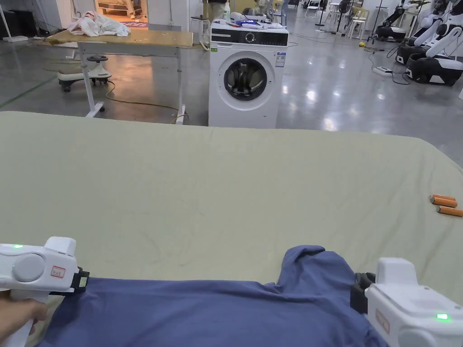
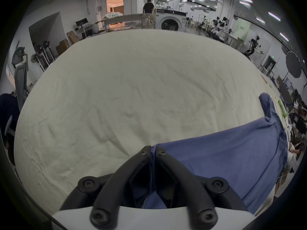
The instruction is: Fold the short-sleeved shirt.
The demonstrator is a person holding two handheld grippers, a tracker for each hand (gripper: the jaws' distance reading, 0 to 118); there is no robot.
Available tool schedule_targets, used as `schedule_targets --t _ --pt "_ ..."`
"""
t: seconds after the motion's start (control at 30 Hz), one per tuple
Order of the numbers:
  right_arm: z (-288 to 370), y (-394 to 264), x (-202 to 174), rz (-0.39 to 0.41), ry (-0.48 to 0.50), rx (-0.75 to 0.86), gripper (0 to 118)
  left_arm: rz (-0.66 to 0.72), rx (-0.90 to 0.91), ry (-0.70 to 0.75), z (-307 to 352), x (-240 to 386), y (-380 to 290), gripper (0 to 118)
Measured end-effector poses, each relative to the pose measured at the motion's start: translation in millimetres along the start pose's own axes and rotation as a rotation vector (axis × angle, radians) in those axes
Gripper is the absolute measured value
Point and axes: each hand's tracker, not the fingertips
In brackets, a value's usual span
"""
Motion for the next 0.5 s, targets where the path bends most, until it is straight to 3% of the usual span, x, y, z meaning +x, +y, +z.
schedule_targets --t 0.07,0.13,0.3,0.5 --pt "-25 14 11 0.029 0.032 -0.07 43 0.023 0.052 -0.011 13 -4 -2 1" --pt "-54 25 20 0.084 0.054 -0.146 44 0.052 0.107 -0.041 28 -7 -4 1" --pt "-116 32 35 0.112 0.071 -0.298 69 0.045 0.173 -0.042 54 -6 -14 1" --pt "-164 23 46 0.062 0.087 -0.42 68 0.058 0.193 -0.037 60 -6 -26 1"
